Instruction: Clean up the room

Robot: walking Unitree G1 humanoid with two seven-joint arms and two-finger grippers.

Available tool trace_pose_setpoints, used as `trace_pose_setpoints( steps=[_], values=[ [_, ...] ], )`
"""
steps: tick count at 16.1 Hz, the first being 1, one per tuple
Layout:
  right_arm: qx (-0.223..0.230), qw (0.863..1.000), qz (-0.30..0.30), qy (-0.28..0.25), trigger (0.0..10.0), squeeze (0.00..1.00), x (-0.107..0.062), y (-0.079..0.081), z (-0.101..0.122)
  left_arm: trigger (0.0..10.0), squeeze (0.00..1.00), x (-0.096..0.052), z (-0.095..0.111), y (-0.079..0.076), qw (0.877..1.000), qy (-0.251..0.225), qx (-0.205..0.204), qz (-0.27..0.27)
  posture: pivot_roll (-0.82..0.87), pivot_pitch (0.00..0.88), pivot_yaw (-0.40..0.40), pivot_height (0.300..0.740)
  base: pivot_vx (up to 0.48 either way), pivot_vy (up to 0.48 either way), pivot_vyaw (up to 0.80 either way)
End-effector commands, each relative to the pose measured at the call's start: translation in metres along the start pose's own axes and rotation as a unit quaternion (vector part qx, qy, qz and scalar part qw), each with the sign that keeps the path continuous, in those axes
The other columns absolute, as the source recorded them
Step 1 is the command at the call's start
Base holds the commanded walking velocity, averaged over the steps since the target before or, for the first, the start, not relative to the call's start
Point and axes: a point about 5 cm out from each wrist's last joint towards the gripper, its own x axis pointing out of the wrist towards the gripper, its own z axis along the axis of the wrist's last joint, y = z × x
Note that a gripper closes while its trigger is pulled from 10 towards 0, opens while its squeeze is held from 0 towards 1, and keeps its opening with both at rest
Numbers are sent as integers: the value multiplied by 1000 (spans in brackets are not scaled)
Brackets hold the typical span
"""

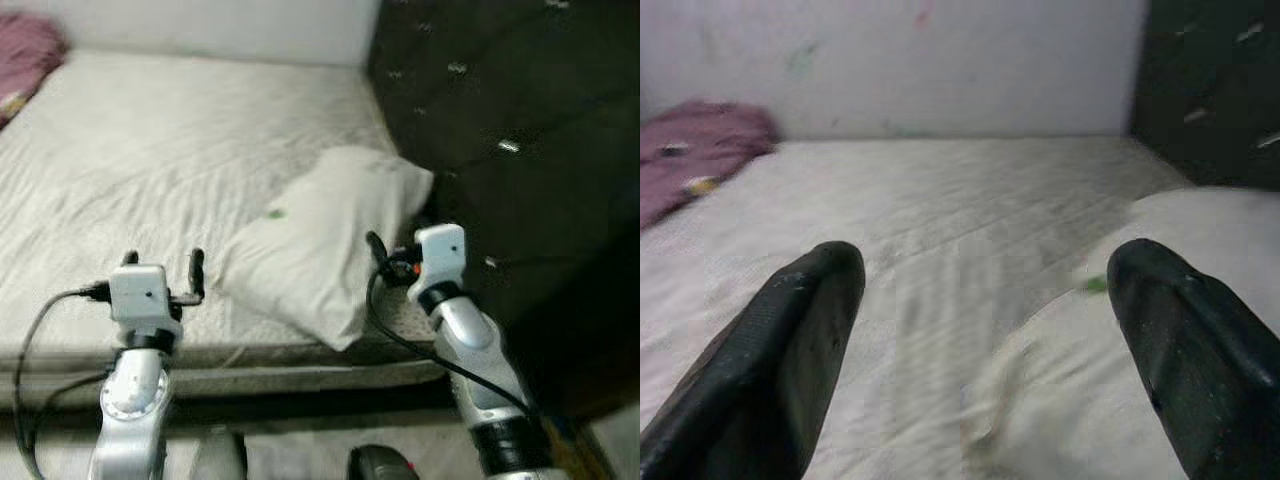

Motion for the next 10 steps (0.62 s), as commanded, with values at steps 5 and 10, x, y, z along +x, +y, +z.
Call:
trace_pose_setpoints(
  steps=[5, 10],
  values=[
    [-1, 1000, 4, -7, 10000, 0, 3, 1, 4, 10000, 0, -2, 0, 3, 1000, -1, 6, 0, -45, 28, -68, 676, 350, 0, 0],
    [-5, 1000, 7, -6, 10000, 0, 5, 2, 4, 10000, 0, -2, 0, 2, 1000, 2, 7, -1, -42, 29, -68, 676, 340, 0, 0]
  ],
)
